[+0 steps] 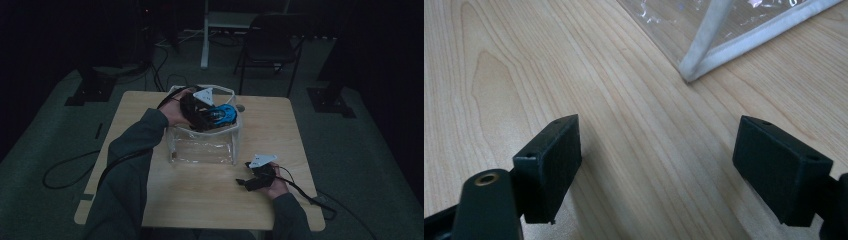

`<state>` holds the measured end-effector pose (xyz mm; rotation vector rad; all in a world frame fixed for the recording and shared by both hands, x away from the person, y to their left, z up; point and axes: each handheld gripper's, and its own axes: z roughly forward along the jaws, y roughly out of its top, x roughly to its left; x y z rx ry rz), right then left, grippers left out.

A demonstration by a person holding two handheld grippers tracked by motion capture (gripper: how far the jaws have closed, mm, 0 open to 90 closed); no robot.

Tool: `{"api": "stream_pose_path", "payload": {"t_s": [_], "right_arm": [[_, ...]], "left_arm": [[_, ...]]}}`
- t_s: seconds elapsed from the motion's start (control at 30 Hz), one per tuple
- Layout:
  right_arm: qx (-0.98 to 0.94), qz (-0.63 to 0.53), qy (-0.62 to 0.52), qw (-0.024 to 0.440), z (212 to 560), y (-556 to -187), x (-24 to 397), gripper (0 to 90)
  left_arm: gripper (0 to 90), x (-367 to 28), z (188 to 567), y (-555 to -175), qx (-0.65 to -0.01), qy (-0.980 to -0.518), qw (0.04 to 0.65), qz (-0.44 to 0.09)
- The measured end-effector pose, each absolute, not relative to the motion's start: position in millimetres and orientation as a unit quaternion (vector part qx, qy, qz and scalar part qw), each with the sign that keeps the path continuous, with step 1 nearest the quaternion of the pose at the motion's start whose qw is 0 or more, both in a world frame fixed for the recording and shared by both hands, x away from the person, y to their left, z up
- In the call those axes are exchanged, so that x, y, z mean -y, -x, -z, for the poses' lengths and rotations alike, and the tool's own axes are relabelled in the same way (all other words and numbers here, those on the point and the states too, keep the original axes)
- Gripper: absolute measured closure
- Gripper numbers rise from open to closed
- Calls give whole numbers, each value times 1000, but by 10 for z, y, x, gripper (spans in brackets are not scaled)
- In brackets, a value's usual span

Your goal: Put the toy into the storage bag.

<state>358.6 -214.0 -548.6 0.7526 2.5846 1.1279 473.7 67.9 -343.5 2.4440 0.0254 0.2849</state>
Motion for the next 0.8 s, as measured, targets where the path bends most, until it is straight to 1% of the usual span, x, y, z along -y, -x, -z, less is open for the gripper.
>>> {"api": "stream_pose_path", "payload": {"t_s": [0.37, 0.7, 0.8], "right_arm": [[-880, -384, -257, 111, 5486, -3584, 2140, 191], [-880, -384, -256, 111, 5486, -3584, 2140, 191], [-880, -384, -257, 111, 5486, -3584, 2140, 191]], "left_arm": [[280, -670, 3489, -4749, -17, -947, 301, -112], [280, -777, 3464, -4727, -24, -944, 307, -121], [281, -784, 3462, -4731, -28, -947, 296, -120]]}}
